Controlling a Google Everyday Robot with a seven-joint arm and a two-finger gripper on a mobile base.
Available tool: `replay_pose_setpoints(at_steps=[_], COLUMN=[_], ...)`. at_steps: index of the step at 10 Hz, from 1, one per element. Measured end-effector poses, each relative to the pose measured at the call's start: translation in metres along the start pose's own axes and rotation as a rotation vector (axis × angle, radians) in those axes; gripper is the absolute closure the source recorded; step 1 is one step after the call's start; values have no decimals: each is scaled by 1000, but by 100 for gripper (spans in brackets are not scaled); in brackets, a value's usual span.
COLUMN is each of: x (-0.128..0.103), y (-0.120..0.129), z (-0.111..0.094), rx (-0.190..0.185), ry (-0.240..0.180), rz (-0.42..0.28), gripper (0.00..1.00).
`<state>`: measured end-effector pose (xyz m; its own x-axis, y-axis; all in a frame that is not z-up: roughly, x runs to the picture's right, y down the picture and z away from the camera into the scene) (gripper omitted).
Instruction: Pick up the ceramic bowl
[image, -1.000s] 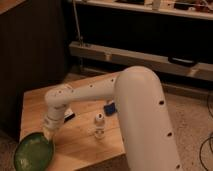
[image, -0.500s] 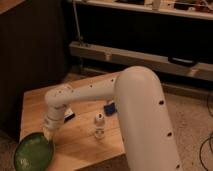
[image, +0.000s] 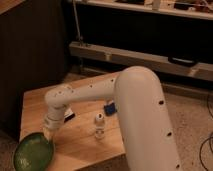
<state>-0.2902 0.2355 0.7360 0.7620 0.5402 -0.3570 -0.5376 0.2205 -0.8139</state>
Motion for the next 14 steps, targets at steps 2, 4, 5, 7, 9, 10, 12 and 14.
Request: replay_pose_setpoints(at_steps=[2,4,5,7,9,10,12,14], x=[0,0,0,0,0,0,0,0], y=[0,0,0,0,0,0,0,0], z=[0,0,0,0,0,0,1,1], rx=[0,0,0,0,0,0,0,2], ry=[0,0,0,0,0,0,0,0], rz=[0,0,0,0,0,-1,0,1], gripper=[100,100,98,79,59,48,28,20])
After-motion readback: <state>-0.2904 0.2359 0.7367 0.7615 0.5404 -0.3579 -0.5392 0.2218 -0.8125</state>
